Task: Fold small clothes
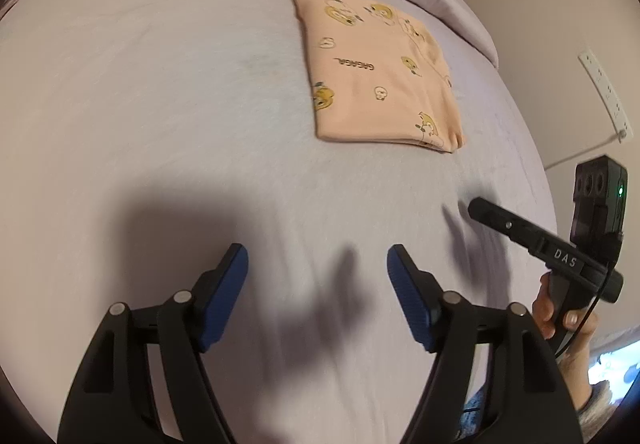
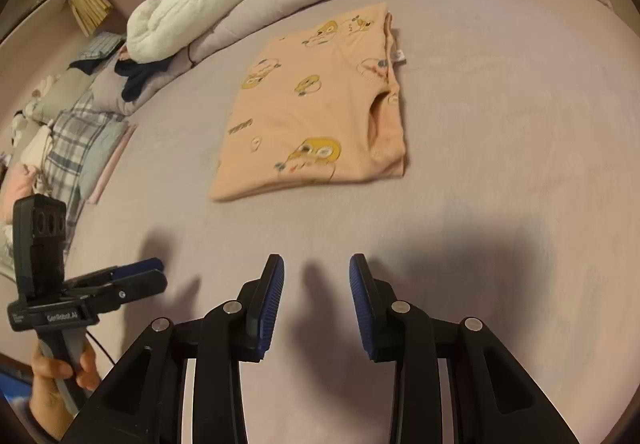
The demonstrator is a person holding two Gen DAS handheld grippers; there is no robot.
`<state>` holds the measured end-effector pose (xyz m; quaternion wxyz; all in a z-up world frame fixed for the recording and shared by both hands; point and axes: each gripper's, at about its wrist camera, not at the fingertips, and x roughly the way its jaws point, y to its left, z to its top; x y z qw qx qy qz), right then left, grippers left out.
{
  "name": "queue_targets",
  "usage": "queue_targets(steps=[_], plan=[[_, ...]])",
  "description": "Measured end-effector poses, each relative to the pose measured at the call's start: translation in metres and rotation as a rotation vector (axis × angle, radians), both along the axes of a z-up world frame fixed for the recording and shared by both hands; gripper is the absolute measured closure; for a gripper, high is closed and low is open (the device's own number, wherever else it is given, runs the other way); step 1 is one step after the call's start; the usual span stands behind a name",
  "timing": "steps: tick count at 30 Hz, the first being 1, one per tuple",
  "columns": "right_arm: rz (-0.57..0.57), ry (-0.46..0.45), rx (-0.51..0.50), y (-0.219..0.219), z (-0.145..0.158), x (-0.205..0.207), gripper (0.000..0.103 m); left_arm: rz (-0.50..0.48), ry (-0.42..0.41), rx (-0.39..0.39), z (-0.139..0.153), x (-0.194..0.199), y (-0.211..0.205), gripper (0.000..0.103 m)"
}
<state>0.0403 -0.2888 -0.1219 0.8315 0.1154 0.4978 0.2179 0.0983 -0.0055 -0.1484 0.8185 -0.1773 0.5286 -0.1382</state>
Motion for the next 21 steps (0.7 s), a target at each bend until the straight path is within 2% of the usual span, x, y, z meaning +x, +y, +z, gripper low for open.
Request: queue_targets(steps=[4,7,9,13,21], plan=[[-0.003,0.007,0.032,0.003,0.003,-0.01,0.058,0.047,-0.022,-0.018,0.008,-0.02,0.006,0.016],[-0.008,0.003,0.058,0.001,0.006,-0.015,0.057,0.067,-0.032,-0.025,0.013,-0.03,0.01,0.012],[-0.01,0.002,0.069,0.002,0.009,-0.018,0.057,0.075,-0.041,-0.021,0.016,-0.034,0.009,0.005],[-0.011,-0.006,0.075,0.005,0.013,-0.024,0.056,0.082,-0.067,-0.024,0.023,-0.042,0.01,0.001],[-0.01,-0.012,0.079,0.008,0.018,-0.03,0.052,0.084,-0.09,-0.087,0.03,-0.046,0.017,0.001]])
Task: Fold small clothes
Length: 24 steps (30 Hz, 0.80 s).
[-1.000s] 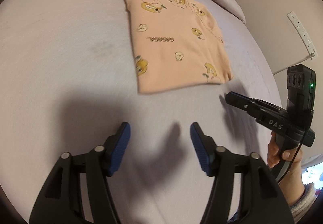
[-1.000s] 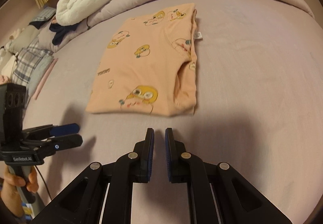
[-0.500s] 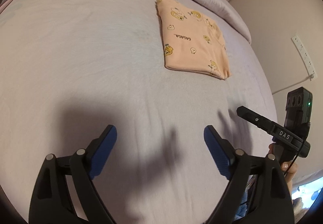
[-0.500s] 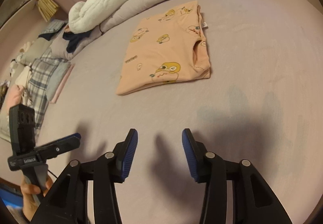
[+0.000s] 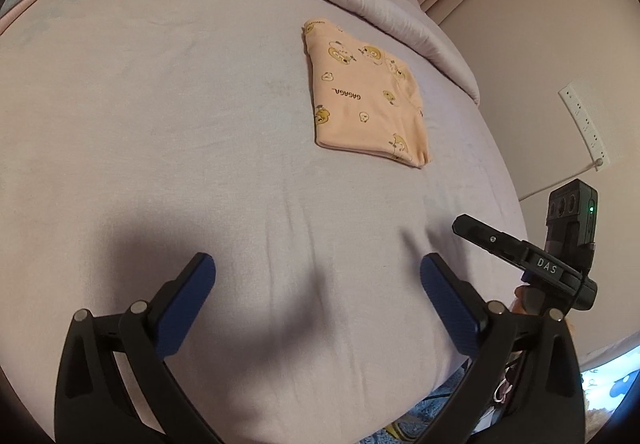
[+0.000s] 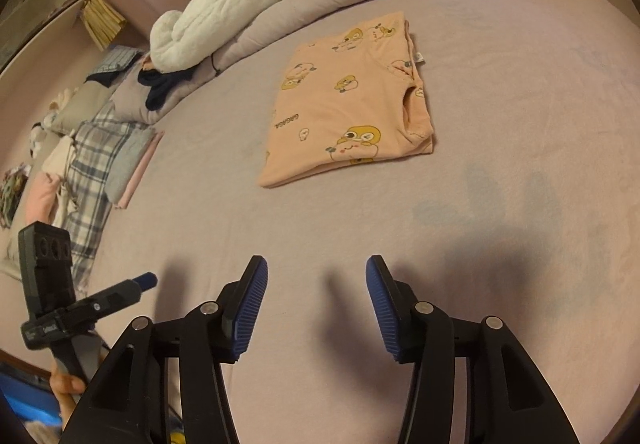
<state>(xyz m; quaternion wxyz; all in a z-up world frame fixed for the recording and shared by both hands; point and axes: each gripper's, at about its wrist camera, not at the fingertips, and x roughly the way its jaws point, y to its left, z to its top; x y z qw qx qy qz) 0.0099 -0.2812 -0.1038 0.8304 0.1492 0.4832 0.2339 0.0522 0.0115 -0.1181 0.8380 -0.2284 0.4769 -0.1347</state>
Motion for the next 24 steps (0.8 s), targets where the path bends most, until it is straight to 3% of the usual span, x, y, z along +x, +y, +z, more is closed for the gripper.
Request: queue_targets(steps=[8,16,24], plan=[[-0.018,-0.008,0.007,0.0,0.005,0.0,0.041,0.02,0.006,-0.04,-0.002,-0.002,0.006,0.001],[-0.035,0.013,0.033,-0.002,0.006,0.004,0.038,0.051,-0.038,-0.099,0.003,-0.002,0.017,0.001],[-0.053,0.01,0.041,-0.004,0.008,0.009,0.036,0.053,-0.054,-0.092,0.005,0.003,0.021,0.0]])
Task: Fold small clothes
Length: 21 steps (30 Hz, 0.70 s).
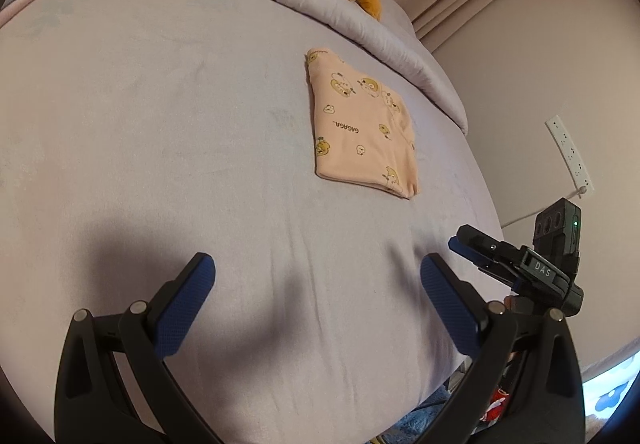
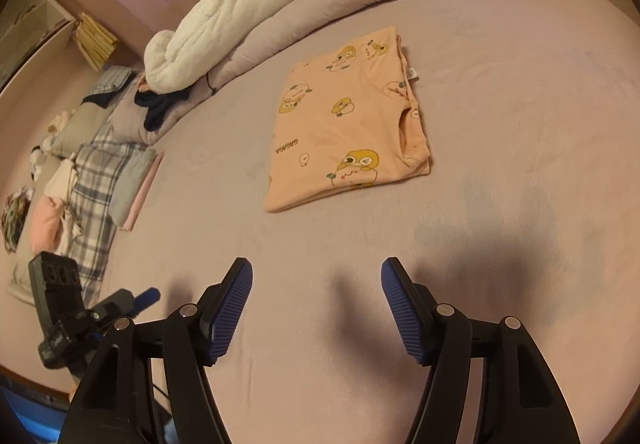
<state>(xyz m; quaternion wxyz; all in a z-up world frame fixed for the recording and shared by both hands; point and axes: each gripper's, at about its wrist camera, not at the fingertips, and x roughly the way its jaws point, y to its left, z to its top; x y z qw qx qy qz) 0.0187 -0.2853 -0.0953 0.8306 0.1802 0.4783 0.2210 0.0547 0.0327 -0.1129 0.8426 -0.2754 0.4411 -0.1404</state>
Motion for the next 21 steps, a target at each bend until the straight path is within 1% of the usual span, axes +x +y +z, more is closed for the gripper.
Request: queue_targets(steps=[2,7,11,12,17,21], plan=[[-0.002,0.0,0.0,0.0,0.0,0.001,0.036,-0.004,-0.001,-0.01,-0.002,0.001,0.0,0.0],[-0.005,0.01,-0.003,0.0,-0.002,0.006,0.036,-0.016,0.027,-0.017,-0.007,0.005,0.001,0.0],[-0.014,0.021,0.003,-0.003,-0.004,0.011,0.036,-0.015,0.028,-0.028,-0.01,0.009,0.002,0.0],[-0.017,0.024,0.004,-0.004,-0.005,0.012,0.036,-0.011,0.025,-0.042,-0.01,0.011,0.003,0.0],[-0.037,0.038,0.018,-0.009,-0.008,0.017,0.036,0.028,0.008,-0.169,-0.014,0.017,0.015,0.0],[-0.06,0.057,0.066,-0.015,-0.012,0.023,0.036,0.051,-0.018,-0.186,-0.011,0.022,0.017,0.0]])
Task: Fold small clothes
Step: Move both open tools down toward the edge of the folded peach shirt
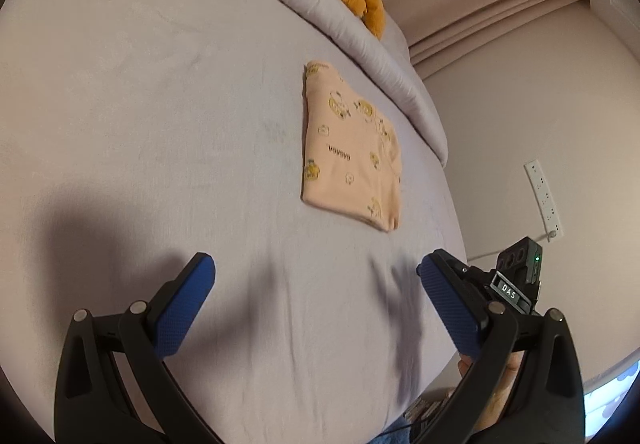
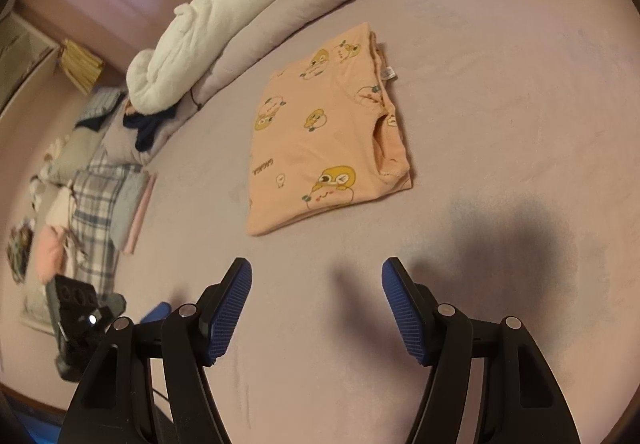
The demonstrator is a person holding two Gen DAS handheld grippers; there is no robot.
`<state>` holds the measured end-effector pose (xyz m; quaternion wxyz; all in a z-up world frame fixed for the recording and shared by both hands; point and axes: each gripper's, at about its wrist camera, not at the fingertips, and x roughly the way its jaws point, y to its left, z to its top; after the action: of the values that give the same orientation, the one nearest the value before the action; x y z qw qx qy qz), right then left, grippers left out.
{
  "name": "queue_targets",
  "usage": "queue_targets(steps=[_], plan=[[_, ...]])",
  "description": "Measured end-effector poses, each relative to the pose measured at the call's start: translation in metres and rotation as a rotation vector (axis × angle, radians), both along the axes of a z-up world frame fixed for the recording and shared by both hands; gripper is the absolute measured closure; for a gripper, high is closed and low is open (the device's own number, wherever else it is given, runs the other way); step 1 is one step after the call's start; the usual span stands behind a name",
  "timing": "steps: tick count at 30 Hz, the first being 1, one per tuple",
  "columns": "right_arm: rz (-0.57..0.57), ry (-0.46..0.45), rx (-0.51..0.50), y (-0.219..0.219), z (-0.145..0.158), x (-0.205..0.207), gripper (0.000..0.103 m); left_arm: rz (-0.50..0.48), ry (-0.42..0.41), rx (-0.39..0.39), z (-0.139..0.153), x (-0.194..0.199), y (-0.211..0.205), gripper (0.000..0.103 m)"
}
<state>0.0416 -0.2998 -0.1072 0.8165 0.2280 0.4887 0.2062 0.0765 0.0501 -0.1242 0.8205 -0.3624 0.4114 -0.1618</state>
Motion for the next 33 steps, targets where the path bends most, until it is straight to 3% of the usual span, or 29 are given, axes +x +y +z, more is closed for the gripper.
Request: queue_targets(steps=[4,9,15,21,33], plan=[[-0.02,0.003,0.005,-0.004,-0.002,0.005,0.035,-0.011,-0.046,-0.043,0.001,0.003,0.003,0.0],[-0.038,0.006,0.011,-0.01,-0.005,0.01,0.035,-0.054,-0.113,0.023,0.008,0.008,-0.003,0.0],[-0.065,0.013,0.023,-0.019,-0.009,0.017,0.035,-0.152,-0.19,-0.006,0.01,0.016,-0.013,0.0],[-0.079,0.015,0.028,-0.026,-0.011,0.021,0.035,-0.206,-0.159,0.004,0.004,0.026,-0.024,0.0],[-0.074,0.024,0.035,-0.033,-0.015,0.027,0.035,-0.173,-0.083,0.025,-0.004,0.046,-0.021,0.0]])
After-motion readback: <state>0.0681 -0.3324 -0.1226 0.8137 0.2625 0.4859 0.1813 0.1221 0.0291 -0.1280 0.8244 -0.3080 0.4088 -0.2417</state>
